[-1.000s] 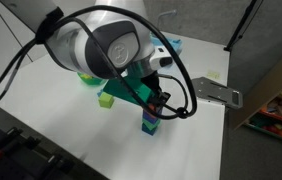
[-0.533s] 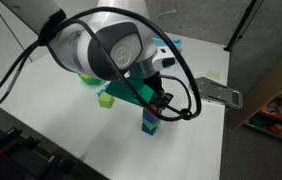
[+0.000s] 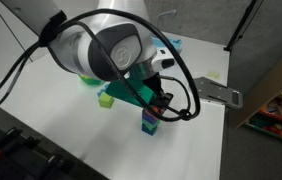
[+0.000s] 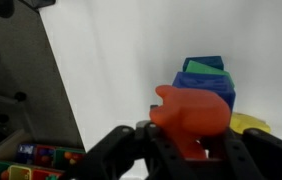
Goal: Pick up the green block and stack it on the navy blue block, pick up the neon blue block and stack it on the green block, Pick up the orange toy and stack it on the neon blue block, pick up the light green block and stack it on the neon blue block top
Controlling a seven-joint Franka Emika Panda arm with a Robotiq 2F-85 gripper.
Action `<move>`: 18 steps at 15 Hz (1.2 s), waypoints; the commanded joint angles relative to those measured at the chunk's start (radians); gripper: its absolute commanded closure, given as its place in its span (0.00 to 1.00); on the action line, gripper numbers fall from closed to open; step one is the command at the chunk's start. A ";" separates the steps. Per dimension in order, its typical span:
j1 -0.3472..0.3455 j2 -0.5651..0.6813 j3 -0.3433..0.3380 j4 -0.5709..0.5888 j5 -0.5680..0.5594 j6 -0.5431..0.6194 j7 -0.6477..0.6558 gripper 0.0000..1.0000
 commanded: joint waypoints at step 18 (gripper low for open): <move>0.052 -0.139 0.029 -0.060 -0.023 -0.105 0.008 0.00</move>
